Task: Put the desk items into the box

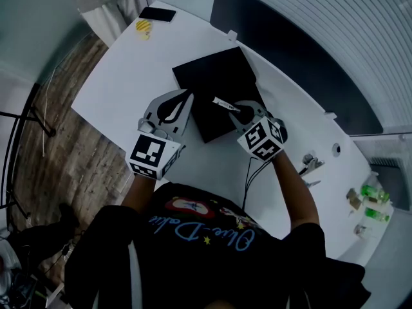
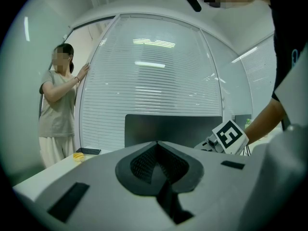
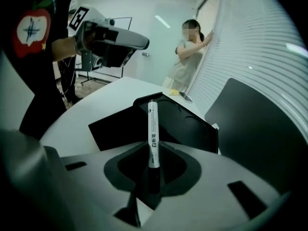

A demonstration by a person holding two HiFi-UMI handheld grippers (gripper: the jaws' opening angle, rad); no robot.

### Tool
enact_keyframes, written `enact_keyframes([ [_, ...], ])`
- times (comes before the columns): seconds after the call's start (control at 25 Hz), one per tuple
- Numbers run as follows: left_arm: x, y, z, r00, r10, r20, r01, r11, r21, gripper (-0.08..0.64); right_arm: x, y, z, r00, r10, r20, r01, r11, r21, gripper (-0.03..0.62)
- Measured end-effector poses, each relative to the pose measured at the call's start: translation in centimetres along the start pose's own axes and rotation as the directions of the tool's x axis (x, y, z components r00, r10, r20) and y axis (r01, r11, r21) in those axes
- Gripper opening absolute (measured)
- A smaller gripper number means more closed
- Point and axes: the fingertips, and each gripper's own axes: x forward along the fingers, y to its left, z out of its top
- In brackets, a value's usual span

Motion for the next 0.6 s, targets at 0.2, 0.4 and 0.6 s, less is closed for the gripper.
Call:
enact_keyframes([
  [0.2, 0.0, 0.3, -0.3, 1.000, 0.004, -0.006, -0.004, 1.000, -0.006, 0.008, 0.7, 1.0, -0.9, 0.996, 0.005, -0.085, -0.019, 0.987, -0.159, 0.074],
  [0.4, 0.0, 0.3, -0.1, 1.000, -0.002, -0.001, 0.002, 1.000, 0.001, 0.008, 1.1, 1.6, -1.1, 0.994, 0.016, -0.109, -0.036, 0.981, -0.190, 0.075],
  [0.6, 0.1, 0.3, -0.1, 1.000, -0.008, -0.001, 0.008, 1.000, 0.000, 0.008, 1.2, 1.8, -1.4, 0.991, 0.023, -0.129, -0.048, 0.979, -0.197, 0.075],
])
